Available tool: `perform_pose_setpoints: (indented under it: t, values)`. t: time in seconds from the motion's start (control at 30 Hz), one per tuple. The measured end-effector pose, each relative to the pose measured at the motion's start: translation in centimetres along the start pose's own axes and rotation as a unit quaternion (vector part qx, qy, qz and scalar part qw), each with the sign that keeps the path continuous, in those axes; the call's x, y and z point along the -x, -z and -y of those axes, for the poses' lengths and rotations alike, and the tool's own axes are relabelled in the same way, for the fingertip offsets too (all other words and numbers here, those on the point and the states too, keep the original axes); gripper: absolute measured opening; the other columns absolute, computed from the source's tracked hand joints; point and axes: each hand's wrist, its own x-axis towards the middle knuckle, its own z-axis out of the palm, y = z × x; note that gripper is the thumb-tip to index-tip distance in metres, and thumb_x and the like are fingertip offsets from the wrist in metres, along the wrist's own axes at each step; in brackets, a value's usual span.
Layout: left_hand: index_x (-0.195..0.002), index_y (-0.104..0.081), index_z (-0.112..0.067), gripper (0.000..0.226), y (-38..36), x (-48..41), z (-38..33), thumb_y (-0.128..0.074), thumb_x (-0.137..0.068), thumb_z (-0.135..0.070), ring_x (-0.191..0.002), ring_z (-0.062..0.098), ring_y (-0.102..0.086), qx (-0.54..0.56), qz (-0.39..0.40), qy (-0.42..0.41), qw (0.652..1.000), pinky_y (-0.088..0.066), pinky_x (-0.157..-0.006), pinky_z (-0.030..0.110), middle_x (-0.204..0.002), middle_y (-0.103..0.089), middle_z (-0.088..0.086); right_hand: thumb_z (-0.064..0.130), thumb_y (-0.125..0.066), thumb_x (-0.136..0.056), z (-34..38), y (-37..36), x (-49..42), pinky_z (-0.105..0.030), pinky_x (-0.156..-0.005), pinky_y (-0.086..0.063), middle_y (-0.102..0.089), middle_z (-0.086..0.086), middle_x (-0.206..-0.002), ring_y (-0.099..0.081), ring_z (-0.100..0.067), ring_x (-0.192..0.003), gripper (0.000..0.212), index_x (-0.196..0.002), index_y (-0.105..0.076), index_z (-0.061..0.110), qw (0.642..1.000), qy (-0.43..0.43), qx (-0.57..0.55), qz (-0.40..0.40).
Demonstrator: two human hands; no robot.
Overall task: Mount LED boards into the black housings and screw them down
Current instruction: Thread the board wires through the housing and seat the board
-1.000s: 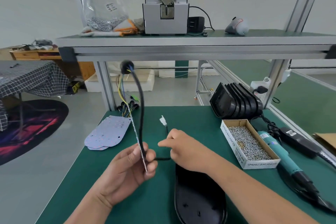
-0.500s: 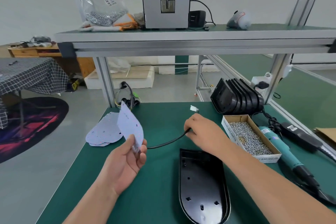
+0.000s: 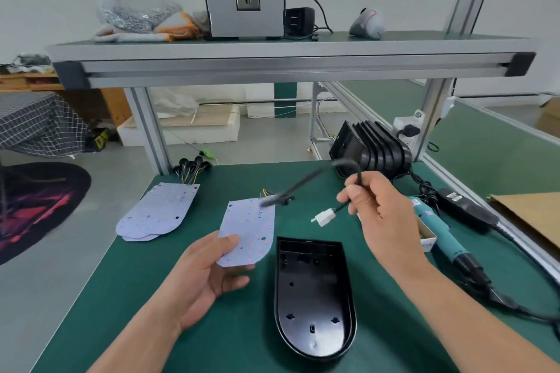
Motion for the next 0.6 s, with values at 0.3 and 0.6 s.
perform_pose_setpoints:
  t: [0.3,0.6]
  values:
    - [-0.154,-0.05,-0.01,0.075,-0.7,-0.3,0.5,-0.079,-0.087,-0.028,-0.141,0.044,-0.054,0.114,0.09,0.036,0.989,-0.042,-0.117,0.064,-0.153,-0.056,0.024,0.019,-0.056,-0.109,-1.0,-1.7,2.8,-0.017,-0.064,-0.047,-0.075,0.007,-0.086,-0.065,-0.014,-0.068,0.024,-0.095,-0.06,0.038,0.993,-0.072,-0.039,0.09]
    - [-0.143,-0.064,-0.015,0.055,-3.0,0.2,0.8,-0.074,-0.093,-0.033,-0.127,0.029,-0.066,0.027,0.134,0.026,0.99,-0.056,-0.1,0.038,-0.15,-0.061,0.016,0.023,-0.055,-0.107,-1.8,-2.3,3.1,-0.018,-0.069,-0.044,-0.07,0.01,-0.082,-0.06,-0.01,-0.07,0.012,-0.103,-0.058,0.034,0.985,-0.054,-0.007,0.162]
